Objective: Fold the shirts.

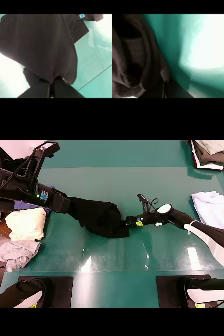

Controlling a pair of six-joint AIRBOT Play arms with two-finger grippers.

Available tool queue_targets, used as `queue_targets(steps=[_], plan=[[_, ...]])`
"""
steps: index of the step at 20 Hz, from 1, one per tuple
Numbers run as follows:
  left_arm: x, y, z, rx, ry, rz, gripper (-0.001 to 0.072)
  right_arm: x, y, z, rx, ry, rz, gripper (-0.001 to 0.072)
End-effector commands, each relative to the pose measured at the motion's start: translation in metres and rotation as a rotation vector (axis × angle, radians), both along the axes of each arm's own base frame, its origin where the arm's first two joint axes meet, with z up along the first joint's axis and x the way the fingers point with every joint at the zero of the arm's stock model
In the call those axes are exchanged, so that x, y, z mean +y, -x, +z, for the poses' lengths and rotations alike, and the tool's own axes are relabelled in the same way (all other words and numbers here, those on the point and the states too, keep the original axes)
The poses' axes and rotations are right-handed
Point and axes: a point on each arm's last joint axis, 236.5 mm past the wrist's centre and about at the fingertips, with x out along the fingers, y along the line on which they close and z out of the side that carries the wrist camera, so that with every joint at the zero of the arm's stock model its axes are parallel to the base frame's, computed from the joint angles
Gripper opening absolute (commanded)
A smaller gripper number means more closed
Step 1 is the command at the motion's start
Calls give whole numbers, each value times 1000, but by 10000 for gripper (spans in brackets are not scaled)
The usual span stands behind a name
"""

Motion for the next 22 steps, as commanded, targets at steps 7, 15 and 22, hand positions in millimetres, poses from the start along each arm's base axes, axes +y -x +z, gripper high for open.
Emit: queue_targets(steps=[7,15,22], plan=[[38,-33,89,-307,-65,113,32,-149,-70,174,-417,27,-260,13],[45,-9,221,-611,81,136,33,-225,-19,476,-1097,123,-407,12],[44,55,309,-813,264,79,32,-228,81,627,-1497,301,-478,12]])
